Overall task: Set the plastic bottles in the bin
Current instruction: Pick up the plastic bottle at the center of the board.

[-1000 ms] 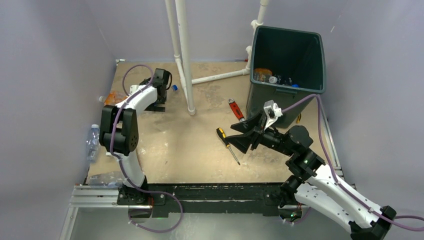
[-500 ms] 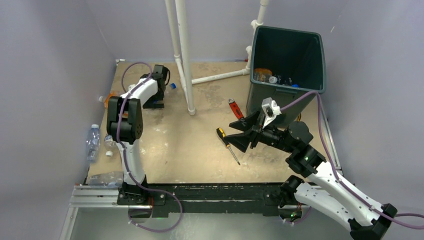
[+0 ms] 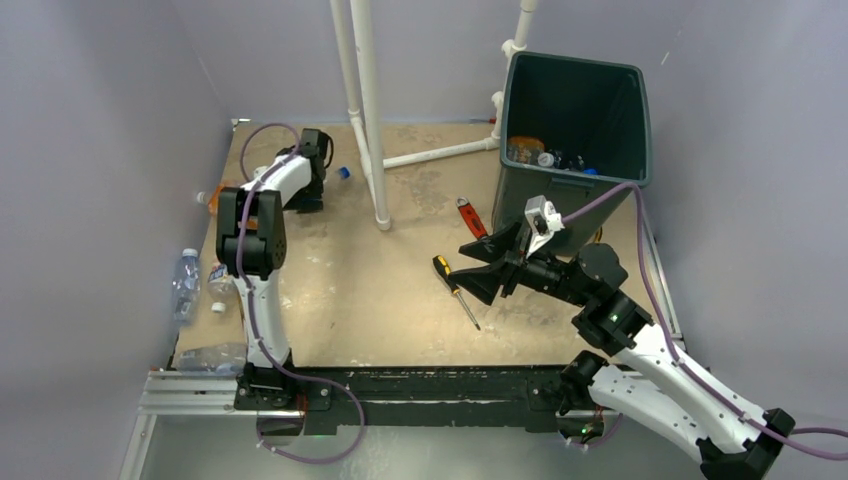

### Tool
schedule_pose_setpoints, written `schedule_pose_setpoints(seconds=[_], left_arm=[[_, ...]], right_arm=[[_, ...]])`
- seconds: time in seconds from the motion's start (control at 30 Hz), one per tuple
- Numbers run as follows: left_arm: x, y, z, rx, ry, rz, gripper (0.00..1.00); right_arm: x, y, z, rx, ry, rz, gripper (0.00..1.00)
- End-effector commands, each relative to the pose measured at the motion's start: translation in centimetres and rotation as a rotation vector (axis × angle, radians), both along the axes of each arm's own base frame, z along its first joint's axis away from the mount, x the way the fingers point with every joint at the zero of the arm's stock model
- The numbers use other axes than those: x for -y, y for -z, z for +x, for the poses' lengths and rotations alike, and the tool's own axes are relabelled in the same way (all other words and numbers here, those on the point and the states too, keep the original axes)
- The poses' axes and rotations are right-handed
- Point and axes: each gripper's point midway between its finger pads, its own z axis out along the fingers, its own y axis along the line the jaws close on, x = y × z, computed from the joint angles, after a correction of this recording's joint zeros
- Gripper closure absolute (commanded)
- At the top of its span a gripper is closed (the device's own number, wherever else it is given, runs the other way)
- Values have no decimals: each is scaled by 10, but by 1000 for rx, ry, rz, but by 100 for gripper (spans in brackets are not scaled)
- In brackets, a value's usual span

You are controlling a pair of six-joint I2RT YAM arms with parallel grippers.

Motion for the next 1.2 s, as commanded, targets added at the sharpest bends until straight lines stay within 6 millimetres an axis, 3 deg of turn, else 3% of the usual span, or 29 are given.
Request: schedule_pose_setpoints(seconds=[0.0, 0.07, 0.17, 0.37, 0.47, 0.67, 0.8, 0.9, 1.17], left_arm=[[3, 4, 1, 53, 72, -22, 37], [7, -3, 0, 92, 96, -34, 46], [11, -25, -3, 146, 134, -45, 52], [16, -95, -26, 292, 202, -51, 59], [13, -134, -55, 353, 218, -33, 60], [4, -181, -133, 415, 282, 43, 61], [18, -198, -175, 451, 460, 70, 63], [46, -205, -200, 531, 658, 59, 63], [95, -190, -261, 760, 933, 0, 62]], right_arm=[[2, -18, -1, 54, 10, 23, 32], [1, -20, 0, 61, 10, 21, 32], [1, -21, 1, 64, 14, 19, 32], [3, -26, 1, 79, 21, 16, 32], [5, -28, 0, 89, 28, 18, 32], [7, -23, -2, 93, 23, 15, 32], [1, -12, -6, 60, -18, 21, 32], [-9, -1, -12, 12, -83, 47, 32], [-43, 42, -13, -128, -141, 11, 32]])
